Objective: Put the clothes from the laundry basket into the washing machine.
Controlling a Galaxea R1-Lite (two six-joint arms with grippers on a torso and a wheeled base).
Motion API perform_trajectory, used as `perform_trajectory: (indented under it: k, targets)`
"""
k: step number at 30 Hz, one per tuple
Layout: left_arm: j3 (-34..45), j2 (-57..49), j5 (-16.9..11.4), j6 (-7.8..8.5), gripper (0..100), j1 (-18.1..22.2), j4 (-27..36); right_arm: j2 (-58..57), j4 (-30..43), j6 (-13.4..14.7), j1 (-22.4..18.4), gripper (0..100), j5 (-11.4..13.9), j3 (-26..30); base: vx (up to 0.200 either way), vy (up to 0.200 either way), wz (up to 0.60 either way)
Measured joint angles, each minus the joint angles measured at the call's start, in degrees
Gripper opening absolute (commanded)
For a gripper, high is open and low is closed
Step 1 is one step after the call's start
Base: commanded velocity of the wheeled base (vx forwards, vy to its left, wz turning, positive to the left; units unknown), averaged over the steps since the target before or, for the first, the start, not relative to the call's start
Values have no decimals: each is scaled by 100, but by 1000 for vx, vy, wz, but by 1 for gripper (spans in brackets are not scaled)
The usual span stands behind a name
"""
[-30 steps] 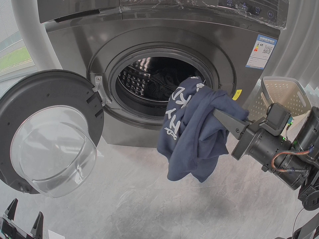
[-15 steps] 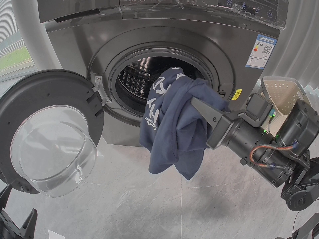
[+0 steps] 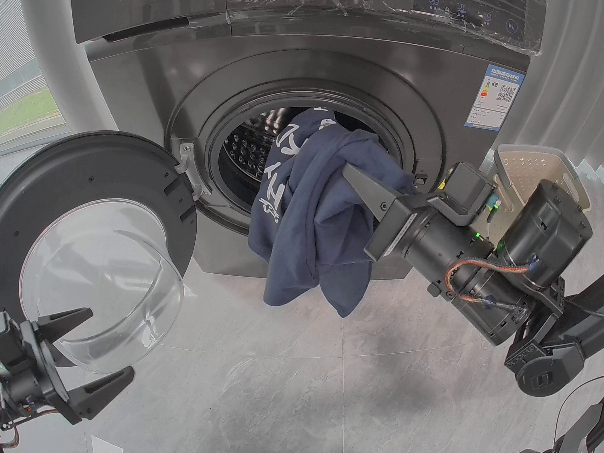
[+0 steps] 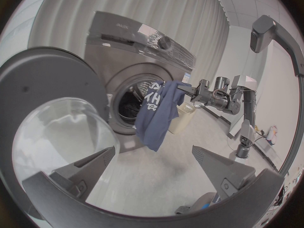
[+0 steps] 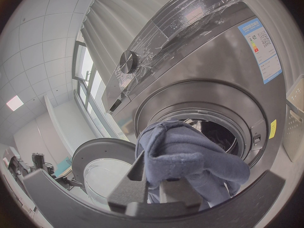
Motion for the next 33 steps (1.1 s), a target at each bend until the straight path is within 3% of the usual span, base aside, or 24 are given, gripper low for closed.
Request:
perform_trajectory:
  k: [4,10,17,22,33]
  targets:
    - [-44,1113,48,17,100,-616,-795,46,-44,-4,-24,0,-49,-54,0,0,0]
    - [-273,2472,105,11,100,-1182,-1284,66,-78,-9,-35,0,-140,-94,0,0,0]
    - [-578,3704,107,5,100,-1481,-1875,55,-96,-9,-22,0,-182,-89,0,0,0]
    - [-778,4401,126,-95,100,-1607,-2437,28,-99,-6,9,0,-187,-41,0,0,0]
    - [-1392,5550,148,-167,100,-1696,-2809,-50,-91,-9,44,0,-184,145,0,0,0]
